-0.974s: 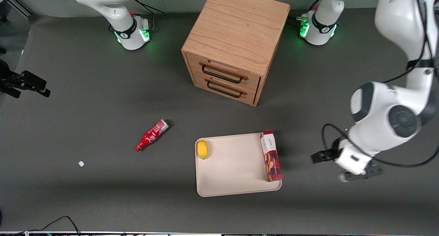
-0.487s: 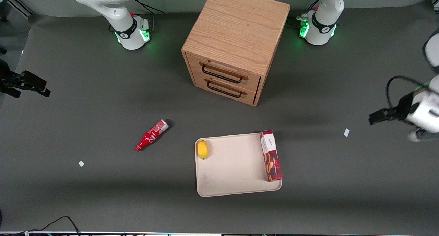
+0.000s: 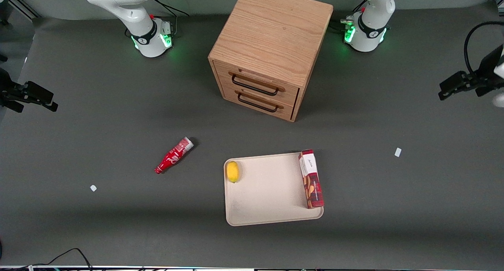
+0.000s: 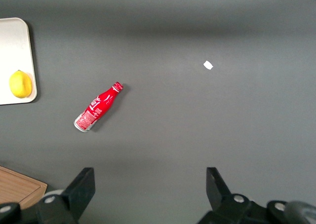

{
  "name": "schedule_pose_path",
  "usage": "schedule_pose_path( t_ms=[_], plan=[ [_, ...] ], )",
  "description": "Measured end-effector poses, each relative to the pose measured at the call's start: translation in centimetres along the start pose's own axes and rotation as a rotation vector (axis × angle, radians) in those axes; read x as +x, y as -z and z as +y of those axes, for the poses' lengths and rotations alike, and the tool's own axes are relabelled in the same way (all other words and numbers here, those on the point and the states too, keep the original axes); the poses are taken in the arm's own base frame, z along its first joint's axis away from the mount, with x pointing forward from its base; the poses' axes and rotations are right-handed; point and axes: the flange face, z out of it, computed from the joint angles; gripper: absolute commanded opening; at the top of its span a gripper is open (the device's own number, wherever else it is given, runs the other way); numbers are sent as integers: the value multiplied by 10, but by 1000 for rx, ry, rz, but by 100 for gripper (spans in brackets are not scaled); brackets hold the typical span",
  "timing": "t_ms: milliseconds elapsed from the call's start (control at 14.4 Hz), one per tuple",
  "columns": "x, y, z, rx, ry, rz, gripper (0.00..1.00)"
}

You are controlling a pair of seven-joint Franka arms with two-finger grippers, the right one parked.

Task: Place red cookie box on tray

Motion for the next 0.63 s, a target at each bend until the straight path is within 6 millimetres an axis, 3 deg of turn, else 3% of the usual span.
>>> schedule_pose_path(
  t_ms=[348, 626],
  plan=[
    [-9, 1, 15, -6, -40, -16, 100],
    [-12, -2, 15, -5, -66, -39, 100]
  ],
)
